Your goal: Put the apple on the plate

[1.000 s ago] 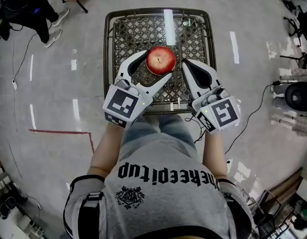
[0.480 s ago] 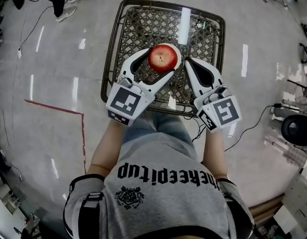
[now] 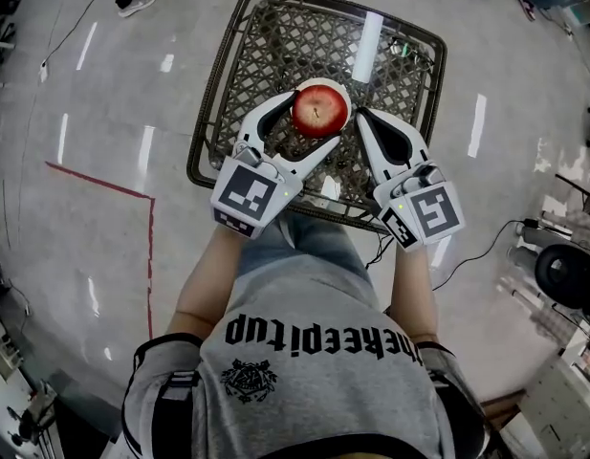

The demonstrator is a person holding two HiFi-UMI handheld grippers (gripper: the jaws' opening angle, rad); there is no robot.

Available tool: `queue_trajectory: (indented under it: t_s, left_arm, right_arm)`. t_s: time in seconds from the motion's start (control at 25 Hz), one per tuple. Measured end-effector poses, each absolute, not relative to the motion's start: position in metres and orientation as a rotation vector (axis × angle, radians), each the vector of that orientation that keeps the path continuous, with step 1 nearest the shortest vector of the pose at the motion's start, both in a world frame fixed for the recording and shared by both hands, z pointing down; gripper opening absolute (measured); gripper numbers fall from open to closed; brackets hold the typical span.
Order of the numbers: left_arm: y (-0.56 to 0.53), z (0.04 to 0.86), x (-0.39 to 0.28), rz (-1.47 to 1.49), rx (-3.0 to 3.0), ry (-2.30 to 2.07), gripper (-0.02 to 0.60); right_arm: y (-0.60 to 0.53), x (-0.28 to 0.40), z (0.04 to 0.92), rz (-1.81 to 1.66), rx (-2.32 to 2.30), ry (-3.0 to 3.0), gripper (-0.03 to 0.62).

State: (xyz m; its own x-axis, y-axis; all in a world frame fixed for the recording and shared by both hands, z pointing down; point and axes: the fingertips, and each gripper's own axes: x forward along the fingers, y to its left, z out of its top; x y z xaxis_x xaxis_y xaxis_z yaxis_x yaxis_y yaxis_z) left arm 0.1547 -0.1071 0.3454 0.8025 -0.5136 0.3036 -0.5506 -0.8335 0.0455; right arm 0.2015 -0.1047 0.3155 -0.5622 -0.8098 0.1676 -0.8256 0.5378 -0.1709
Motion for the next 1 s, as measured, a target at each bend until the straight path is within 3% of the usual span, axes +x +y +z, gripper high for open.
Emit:
queue_trajectory:
  t_s: [1.0]
  left_arm:
    - [-0.121,0.424,0.157,0.478,2.715,-0.981,0.36]
  right_arm:
    - [-0.117,0.198,0.39,0.498,1.252,-2.708,0.005]
